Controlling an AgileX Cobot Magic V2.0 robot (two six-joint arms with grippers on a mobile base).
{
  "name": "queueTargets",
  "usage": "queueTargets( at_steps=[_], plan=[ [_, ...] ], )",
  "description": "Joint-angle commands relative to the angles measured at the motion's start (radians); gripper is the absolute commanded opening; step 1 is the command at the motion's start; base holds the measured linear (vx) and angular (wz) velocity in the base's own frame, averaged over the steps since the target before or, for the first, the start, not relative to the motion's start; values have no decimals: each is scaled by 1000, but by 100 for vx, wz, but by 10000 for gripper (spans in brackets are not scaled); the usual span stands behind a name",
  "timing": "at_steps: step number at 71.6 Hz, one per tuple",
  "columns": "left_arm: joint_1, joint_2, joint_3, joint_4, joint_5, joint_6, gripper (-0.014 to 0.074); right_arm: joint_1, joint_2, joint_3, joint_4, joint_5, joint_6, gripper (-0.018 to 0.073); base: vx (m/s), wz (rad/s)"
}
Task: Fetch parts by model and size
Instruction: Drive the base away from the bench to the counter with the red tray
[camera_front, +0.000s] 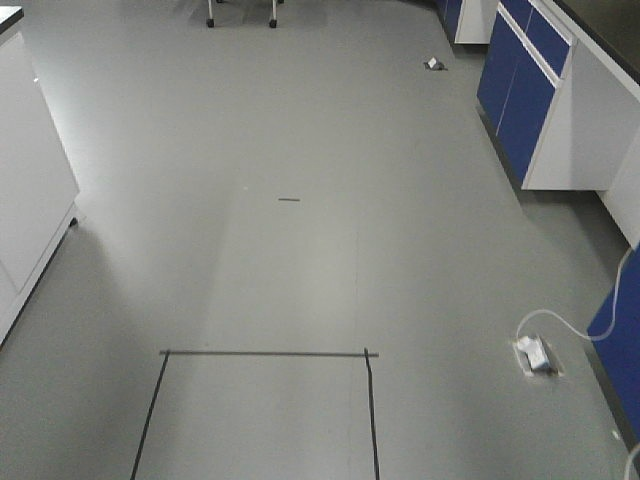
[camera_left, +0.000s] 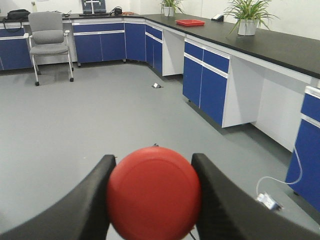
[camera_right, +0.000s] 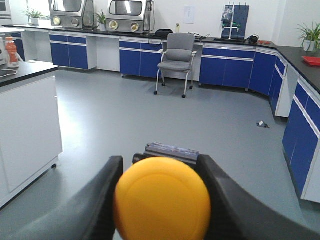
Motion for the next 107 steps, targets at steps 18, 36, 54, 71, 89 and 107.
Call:
queueTargets(
  at_steps=[18,36,54,71,89,107],
  plan=[
    [-3,11,-26,9,-81,-9,-4,-3,11,-26,-17,-88,-9,-2,63,0],
    [-3,11,-26,9,-81,-9,-4,-3,11,-26,-17,-88,-9,-2,64,-1],
    [-3,11,-26,9,-81,-9,-4,-3,11,-26,-17,-88,-9,-2,64,2],
    [-3,11,-26,9,-81,-9,-4,-3,11,-26,-17,-88,-9,-2,66,-5],
    [-3,11,-26,9,-81,-9,-4,-3,11,-26,-17,-88,-9,-2,67,-8],
    [-3,11,-26,9,-81,-9,-4,-3,11,-26,-17,-88,-9,-2,69,-3]
  ],
)
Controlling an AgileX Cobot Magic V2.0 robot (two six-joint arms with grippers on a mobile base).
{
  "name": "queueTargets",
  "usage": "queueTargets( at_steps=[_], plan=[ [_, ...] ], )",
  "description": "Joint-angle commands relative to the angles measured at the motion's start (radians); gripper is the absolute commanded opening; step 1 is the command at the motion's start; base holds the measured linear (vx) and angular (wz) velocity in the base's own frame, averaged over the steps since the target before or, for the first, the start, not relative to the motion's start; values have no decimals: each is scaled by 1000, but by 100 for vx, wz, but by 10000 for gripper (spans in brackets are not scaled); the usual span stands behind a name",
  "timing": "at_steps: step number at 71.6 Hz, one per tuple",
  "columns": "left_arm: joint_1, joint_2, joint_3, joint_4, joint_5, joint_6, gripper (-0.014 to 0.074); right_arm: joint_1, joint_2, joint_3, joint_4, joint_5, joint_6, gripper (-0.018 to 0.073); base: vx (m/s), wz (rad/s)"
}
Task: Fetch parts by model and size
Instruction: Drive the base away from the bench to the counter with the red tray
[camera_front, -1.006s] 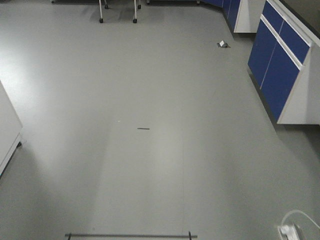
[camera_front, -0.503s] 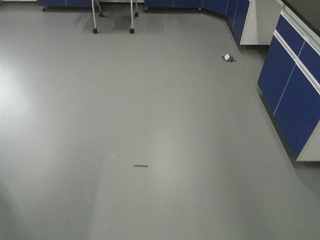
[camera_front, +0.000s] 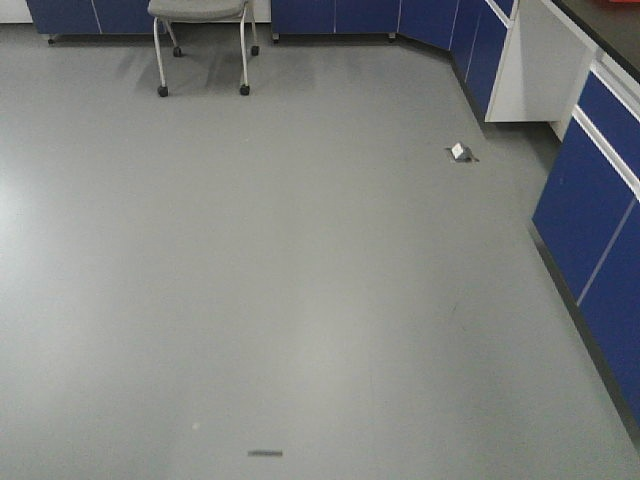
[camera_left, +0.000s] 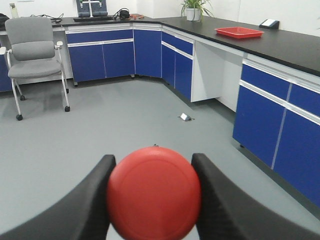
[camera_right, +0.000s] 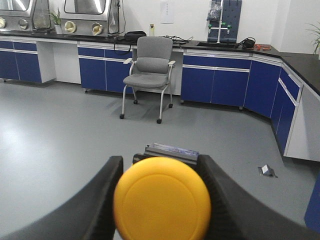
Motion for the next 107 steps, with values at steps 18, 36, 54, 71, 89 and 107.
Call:
queueTargets(
  at_steps=[18,36,54,71,89,107],
  plan=[
    [-3,11,-26,9,-81,-9,-4,-3,11,-26,-17,-88,-9,-2,71,2],
    [-3,11,-26,9,-81,-9,-4,-3,11,-26,-17,-88,-9,-2,70,1],
    [-3,11,-26,9,-80,-9,-4,-3,11,-26,-17,-88,-9,-2,70,-1],
    [-3,11,-26,9,-80,-9,-4,-3,11,-26,-17,-88,-9,-2,70,0],
    [-3,11,-26,9,-80,-9,-4,-3,11,-26,-17,-88,-9,-2,67,1],
    [-3,11,-26,9,-80,-9,-4,-3,11,-26,-17,-88,-9,-2,63,3]
  ],
)
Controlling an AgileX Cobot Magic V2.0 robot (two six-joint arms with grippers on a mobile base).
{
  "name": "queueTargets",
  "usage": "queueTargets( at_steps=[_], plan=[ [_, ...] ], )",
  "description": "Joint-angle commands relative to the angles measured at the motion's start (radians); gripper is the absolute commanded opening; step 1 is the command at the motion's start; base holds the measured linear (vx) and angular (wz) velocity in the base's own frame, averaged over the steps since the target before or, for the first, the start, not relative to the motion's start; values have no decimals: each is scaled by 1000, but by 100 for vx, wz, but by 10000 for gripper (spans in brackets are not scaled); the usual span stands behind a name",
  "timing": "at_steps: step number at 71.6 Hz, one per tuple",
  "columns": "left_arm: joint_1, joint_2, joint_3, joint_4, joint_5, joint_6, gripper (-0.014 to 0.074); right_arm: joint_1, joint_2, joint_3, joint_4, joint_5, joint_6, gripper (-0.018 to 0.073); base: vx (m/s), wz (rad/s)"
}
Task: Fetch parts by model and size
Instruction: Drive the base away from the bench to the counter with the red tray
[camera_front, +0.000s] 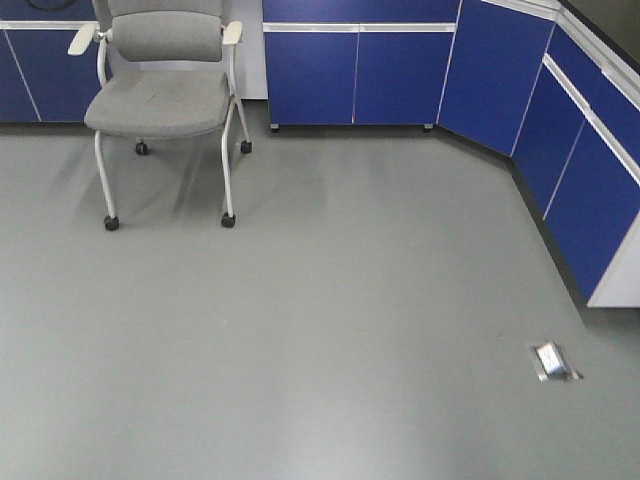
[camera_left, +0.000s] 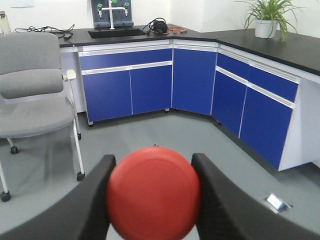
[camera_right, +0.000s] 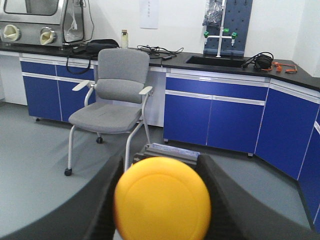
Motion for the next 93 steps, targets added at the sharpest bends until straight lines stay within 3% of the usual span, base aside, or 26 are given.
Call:
queueTargets(
  at_steps=[1,65,93],
  plan=[
    [-3,11,-26,9,-80,-9,-4,-3,11,-26,-17,-86,-9,-2,61,-1],
    [-3,11,-26,9,-80,-9,-3,-3,11,-26,-17,-86,-9,-2,55,-4],
    [-3,11,-26,9,-80,-9,-3,-3,11,-26,-17,-86,-9,-2,42,-54]
  ],
)
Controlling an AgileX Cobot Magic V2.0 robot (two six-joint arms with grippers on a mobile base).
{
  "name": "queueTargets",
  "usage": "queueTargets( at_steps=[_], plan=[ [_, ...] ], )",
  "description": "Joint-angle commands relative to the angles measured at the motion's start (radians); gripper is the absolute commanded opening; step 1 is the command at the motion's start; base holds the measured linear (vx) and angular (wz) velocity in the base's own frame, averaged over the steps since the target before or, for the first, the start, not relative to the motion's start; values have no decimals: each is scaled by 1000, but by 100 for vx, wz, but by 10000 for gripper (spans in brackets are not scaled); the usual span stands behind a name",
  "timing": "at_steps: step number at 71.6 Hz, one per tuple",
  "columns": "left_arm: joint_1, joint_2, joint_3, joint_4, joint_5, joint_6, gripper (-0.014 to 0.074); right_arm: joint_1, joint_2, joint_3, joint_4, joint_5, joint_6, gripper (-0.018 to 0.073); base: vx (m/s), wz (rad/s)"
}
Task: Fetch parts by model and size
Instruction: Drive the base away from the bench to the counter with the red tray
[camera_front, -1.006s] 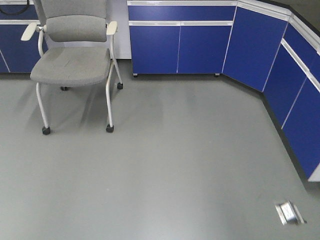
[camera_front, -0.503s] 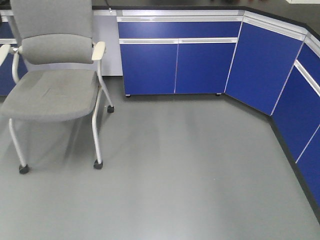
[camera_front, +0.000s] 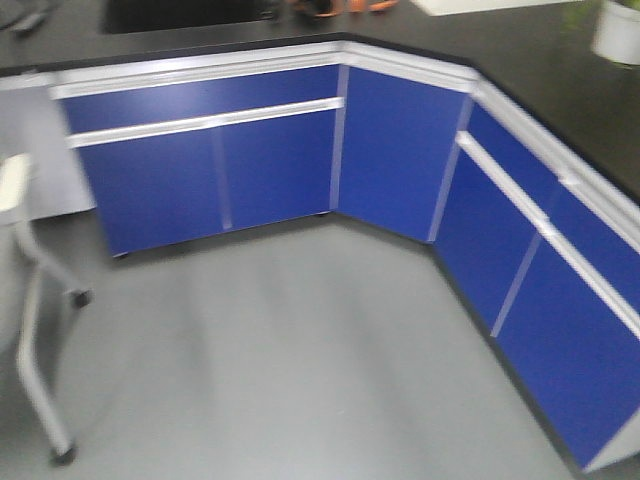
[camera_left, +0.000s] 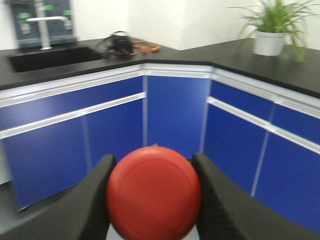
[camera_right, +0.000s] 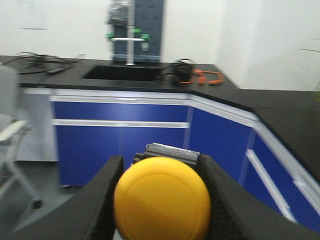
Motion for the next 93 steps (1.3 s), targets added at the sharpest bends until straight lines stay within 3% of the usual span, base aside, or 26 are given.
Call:
queueTargets(
  at_steps=[1,51,93],
  plan=[
    [-3,11,-26,9,-80,-8,-3,-3,11,-26,-17,-86,-9,-2,37,-92],
    [-3,11,-26,9,-80,-8,-3,-3,11,-26,-17,-86,-9,-2,27,-94],
    [-3,11,-26,9,-80,-8,-3,-3,11,-26,-17,-86,-9,-2,19,-74]
  ],
)
